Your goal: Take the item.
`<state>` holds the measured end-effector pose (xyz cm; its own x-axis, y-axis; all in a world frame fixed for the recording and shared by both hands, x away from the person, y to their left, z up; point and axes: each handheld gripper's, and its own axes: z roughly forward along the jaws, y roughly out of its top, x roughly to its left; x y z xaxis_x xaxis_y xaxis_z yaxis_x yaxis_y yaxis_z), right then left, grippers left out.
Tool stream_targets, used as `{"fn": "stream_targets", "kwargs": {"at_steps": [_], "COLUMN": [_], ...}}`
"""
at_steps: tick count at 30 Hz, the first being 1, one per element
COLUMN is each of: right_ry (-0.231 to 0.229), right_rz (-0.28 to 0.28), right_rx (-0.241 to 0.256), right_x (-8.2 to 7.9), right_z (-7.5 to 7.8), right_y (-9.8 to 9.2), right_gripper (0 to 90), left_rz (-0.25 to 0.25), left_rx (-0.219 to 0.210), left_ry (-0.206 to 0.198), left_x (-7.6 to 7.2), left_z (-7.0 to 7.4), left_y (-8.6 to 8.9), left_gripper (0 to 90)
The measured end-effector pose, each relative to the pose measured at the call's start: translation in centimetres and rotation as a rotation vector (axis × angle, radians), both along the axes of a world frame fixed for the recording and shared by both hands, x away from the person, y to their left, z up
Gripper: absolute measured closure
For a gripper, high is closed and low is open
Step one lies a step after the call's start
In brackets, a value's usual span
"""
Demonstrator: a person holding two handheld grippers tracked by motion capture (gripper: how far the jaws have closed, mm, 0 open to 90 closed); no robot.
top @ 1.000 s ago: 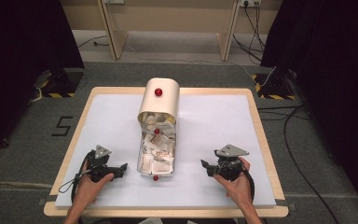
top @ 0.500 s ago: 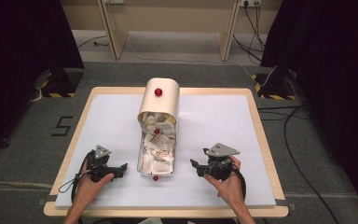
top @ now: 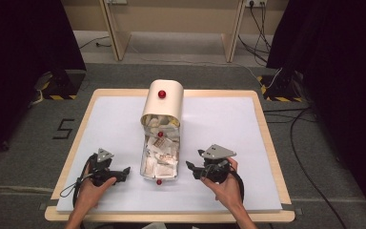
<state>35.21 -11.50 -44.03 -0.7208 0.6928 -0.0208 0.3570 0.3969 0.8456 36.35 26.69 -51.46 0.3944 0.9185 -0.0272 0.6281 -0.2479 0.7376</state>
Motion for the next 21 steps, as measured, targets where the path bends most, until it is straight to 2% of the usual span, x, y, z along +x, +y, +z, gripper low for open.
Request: {"fn": "stream_targets", "kwargs": {"at_steps": [8, 14, 21], "right_ry": [-0.032, -0.037, -0.044], "right_rz": [0.052, 0.102, 0.130], "right_rx": [0.008, -0.002, -0.002], "right_x": [-0.1, -0.2, -0.2], "right_z": [1.1, 1.3, 1.4], "right_y": [1.8, 3.8, 5.0], "right_gripper": [41.5, 43.7, 46.3], "left_rz": [0.002, 0.002, 0.002], "left_rx": [-0.003, -0.003, -0.003], "left_ry": [-0.001, -0.002, -0.001], "left_x": [0.0, 0.0, 0.0], "left_z": [0.0, 0.0, 0.0], "left_y": [0.0, 0.0, 0.0], "left_gripper": [0.0, 0.0, 0.0]}}
